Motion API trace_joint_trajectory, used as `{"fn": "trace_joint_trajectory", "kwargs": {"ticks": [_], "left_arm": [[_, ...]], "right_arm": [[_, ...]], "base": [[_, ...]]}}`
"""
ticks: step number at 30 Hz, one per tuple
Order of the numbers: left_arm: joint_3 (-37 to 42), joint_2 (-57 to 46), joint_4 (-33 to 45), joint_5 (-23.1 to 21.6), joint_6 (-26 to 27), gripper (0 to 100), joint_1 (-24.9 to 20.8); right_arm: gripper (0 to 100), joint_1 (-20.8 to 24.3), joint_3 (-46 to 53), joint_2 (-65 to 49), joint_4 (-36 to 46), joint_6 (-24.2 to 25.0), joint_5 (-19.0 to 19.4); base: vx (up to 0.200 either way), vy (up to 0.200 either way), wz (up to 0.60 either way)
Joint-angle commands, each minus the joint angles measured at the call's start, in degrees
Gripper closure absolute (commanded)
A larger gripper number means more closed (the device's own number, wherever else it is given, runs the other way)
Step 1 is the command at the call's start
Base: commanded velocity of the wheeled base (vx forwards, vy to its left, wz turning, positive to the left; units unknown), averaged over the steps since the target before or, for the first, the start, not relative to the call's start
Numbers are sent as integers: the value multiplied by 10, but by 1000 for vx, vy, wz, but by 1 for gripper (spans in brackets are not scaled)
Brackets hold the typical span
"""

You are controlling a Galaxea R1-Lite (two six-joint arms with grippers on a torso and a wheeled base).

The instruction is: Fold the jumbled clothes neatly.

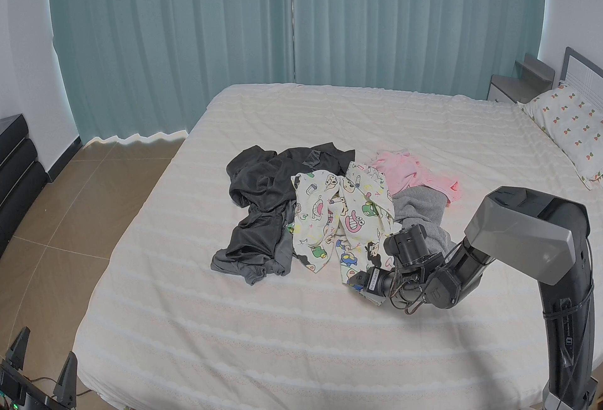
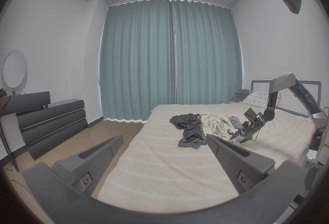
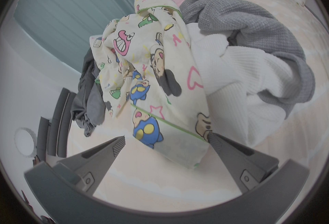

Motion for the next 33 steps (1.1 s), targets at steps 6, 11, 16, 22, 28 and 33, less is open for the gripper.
{"fn": "trace_joint_trajectory", "kwargs": {"ticks": [6, 11, 16, 22, 28, 33], "left_arm": [[10, -9, 0, 0, 0, 0, 0], [10, -9, 0, 0, 0, 0, 0], [10, -9, 0, 0, 0, 0, 0], [10, -9, 0, 0, 0, 0, 0], [10, -9, 0, 0, 0, 0, 0], [10, -9, 0, 0, 0, 0, 0]], "right_arm": [[0, 8, 13, -13, 5, -7, -1], [0, 8, -3, -4, 6, -8, 0], [0, 17, -61, 41, 8, -9, -4], [0, 26, -107, 51, 65, -9, -22], [0, 26, -160, 66, 110, -8, -40], [100, 26, -170, 72, 115, -7, -42]], "base": [[0, 0, 0], [0, 0, 0], [0, 0, 0], [0, 0, 0], [0, 0, 0], [0, 0, 0]]}}
